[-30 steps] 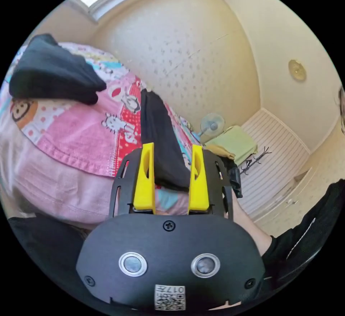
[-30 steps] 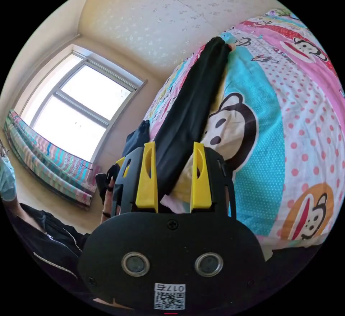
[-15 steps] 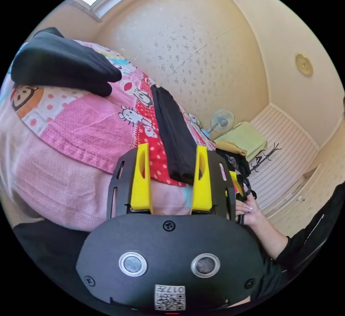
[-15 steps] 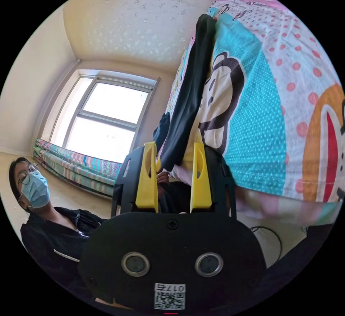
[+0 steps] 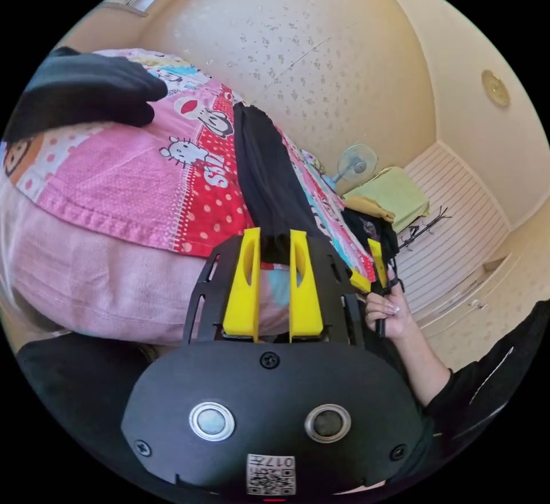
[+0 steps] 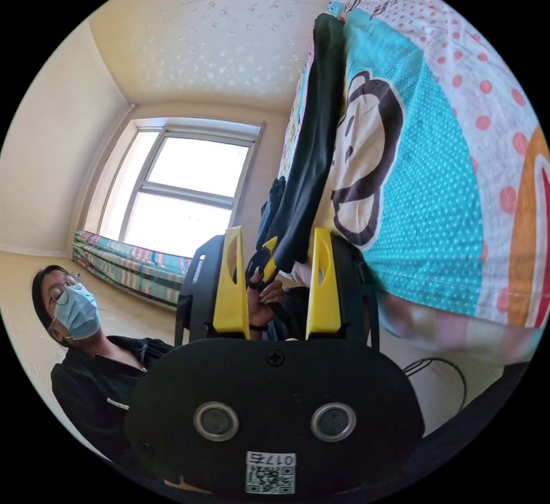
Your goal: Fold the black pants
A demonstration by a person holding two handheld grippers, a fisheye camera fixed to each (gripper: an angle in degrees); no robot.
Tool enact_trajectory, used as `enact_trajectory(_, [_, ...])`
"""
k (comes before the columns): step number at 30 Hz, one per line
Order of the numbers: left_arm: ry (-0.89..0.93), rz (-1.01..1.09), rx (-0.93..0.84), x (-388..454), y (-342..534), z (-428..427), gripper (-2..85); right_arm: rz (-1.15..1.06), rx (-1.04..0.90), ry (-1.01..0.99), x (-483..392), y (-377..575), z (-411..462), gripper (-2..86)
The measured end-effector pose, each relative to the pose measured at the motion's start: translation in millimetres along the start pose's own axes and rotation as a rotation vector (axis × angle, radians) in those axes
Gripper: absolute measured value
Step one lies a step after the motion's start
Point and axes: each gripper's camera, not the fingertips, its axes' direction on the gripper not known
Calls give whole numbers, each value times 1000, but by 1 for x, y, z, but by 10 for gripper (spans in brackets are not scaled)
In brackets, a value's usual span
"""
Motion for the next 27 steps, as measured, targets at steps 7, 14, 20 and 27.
enact_trajectory(7, [308,-136,2,33,-36,3,65,175,111,-206,13,6,-33,168])
enact_trajectory(14, [282,-53,-7,91,-67,-3,64,183,139,-378,11,0,-4,213])
enact_trajectory(20, [285,-148,43,83,-68,-20,59,245,151,-459,19,-21,29,93])
enact_trajectory(27, [197,0,-99,112,-53,-42,47,94,24,-255,-25,-17,1,49])
